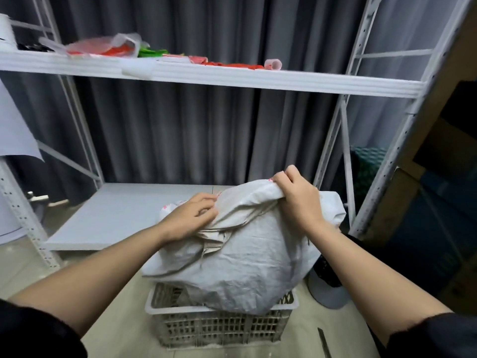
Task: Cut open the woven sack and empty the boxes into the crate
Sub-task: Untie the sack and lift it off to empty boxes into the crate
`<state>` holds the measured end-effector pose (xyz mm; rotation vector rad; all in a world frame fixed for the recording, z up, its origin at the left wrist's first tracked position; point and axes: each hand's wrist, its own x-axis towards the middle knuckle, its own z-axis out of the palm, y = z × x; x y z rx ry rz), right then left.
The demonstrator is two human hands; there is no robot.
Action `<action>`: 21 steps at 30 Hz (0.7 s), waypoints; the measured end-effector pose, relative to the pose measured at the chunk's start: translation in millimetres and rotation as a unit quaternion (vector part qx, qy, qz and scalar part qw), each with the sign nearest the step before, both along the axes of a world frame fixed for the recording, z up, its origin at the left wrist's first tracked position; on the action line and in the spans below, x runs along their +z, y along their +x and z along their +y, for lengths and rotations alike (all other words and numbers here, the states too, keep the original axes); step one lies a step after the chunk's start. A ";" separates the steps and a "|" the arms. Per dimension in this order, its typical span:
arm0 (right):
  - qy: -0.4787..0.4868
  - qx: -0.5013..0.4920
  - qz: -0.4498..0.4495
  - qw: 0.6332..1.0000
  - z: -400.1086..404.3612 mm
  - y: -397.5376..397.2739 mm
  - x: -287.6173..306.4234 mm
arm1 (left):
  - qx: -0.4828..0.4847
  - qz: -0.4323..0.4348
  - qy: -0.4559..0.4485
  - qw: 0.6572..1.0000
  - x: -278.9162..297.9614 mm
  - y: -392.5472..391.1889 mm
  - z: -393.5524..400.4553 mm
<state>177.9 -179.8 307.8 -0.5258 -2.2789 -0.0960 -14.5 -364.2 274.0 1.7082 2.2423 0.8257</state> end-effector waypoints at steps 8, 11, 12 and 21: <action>0.028 0.029 -0.016 0.999 -2.6 5.2 -25.3 | -0.013 -0.083 -0.170 0.982 -37.6 -11.6 27.0; 0.029 0.026 -0.030 0.999 -4.2 4.9 -32.5 | -0.017 -0.028 -0.238 0.971 -51.0 -6.6 32.5; 0.027 0.027 -0.034 0.999 -5.2 4.8 -34.7 | -0.010 0.000 -0.247 0.969 -53.1 -4.8 32.9; 0.032 0.176 -0.174 0.968 -14.3 19.0 -50.1 | 0.125 0.237 -0.091 0.959 -75.1 20.5 41.1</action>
